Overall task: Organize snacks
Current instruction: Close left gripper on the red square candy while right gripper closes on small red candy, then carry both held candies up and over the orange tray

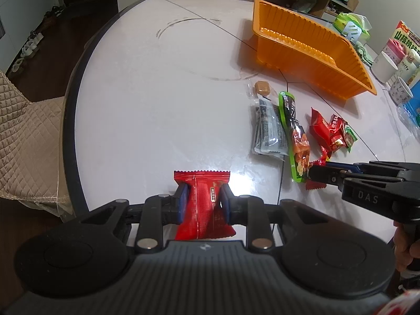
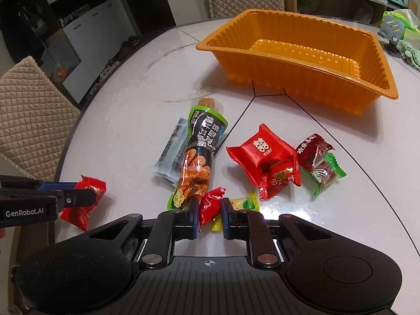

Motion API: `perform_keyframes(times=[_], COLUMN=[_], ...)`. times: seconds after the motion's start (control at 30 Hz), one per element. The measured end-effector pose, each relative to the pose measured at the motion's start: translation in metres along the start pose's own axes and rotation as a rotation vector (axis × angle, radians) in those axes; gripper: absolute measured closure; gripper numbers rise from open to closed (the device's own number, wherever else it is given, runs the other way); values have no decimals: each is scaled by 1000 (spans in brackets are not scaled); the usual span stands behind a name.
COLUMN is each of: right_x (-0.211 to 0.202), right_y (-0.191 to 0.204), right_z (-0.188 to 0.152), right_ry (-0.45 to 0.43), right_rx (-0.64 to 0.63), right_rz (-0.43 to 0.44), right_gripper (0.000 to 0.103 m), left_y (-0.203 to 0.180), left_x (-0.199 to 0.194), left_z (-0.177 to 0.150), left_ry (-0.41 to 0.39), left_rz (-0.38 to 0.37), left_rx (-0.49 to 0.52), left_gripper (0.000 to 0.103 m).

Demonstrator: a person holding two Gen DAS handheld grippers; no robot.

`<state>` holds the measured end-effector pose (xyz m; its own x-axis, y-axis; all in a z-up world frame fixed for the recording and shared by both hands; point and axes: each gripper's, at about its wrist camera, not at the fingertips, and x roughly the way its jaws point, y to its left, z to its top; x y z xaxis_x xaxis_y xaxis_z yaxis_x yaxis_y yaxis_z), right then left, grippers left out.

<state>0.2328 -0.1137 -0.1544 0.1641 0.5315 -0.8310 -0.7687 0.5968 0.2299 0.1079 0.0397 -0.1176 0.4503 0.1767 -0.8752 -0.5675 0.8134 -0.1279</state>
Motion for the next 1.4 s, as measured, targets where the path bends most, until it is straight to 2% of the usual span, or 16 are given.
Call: perform_keyframes(times=[0.47,0.83,1.1,1.4], right_x=[-17,-37,-59,-80], right_y=[-1,-10,-39,-89], right_z=[2,10,26,61], right_ry=[-34,-67,-124,-211], right_rx=[12,32,69,120], right_rz=[5,22,-9,-78], right_gripper=[87,87,87,87], left_y=[0,-11,-26,-49], left_x=[-5,-10,-14,-10], left_z=[6,26,54,102], left_ry=[-20,-44,-78,-150], left_rz=[-20,-46,-80,-108], left_rx=[1,24,67,120], left_gripper=[79,79,79,79])
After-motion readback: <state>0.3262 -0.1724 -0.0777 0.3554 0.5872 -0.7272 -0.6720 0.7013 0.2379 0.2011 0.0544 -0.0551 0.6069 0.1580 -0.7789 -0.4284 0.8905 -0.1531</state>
